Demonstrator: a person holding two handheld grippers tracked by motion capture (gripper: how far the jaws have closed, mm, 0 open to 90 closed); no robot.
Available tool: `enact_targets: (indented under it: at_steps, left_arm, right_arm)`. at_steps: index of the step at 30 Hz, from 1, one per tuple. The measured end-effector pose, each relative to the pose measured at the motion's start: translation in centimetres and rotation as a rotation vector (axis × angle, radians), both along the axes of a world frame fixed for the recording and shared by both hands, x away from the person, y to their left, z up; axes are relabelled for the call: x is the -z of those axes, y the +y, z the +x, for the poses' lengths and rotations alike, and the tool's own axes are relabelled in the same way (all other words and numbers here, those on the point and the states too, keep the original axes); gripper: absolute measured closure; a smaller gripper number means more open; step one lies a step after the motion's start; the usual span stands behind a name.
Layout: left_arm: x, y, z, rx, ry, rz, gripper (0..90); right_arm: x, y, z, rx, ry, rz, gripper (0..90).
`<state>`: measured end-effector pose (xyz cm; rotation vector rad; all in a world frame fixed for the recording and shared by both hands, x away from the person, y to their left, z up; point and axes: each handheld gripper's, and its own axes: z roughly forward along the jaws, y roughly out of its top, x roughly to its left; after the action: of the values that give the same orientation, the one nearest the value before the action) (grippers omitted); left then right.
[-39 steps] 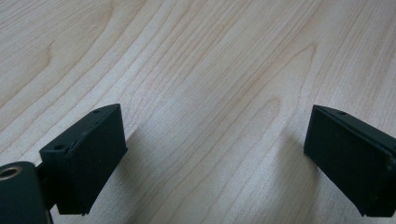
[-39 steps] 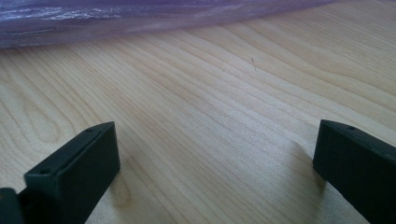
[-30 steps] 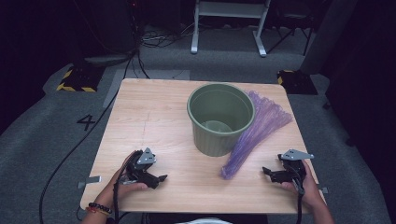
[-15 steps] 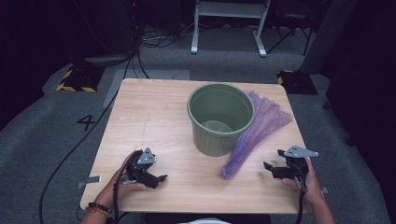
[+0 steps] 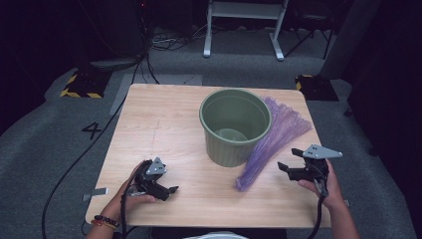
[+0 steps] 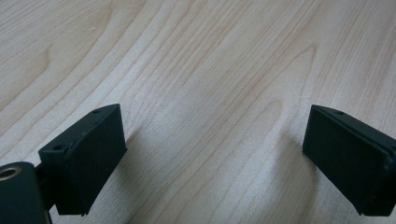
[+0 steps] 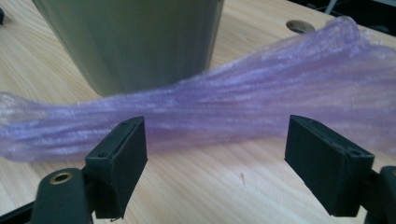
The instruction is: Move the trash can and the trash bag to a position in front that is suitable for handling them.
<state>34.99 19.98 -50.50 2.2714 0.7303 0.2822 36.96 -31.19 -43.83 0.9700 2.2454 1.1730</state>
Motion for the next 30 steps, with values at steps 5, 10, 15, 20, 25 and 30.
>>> enact_targets:
  at_steps: [5,10,15,20,25,30]
  left_arm:
    - [0.0,0.0,0.0,0.0,0.001,0.002,5.6]
    - [0.0,0.0,0.0,-0.001,0.001,0.001,5.6]
    - [0.0,0.0,0.0,-0.001,0.001,0.001,5.6]
    - [0.0,0.0,0.1,0.0,0.001,0.003,5.6]
    - [0.0,-0.1,0.1,0.0,0.002,0.002,5.6]
    - [0.0,0.0,0.1,0.002,0.002,0.002,5.6]
  right_arm:
    - [-0.5,1.0,0.8,-0.019,-0.019,-0.01,20.6]
    - [-1.0,2.7,1.9,-0.079,-0.032,0.006,19.6]
    - [-1.1,4.6,2.6,-0.133,-0.031,-0.014,18.4]
    - [-0.8,5.7,3.3,-0.15,-0.024,-0.011,18.5]
    - [-0.6,6.5,3.8,-0.156,-0.019,-0.004,18.2]
    - [-0.6,7.1,4.4,-0.164,-0.019,-0.006,18.0]
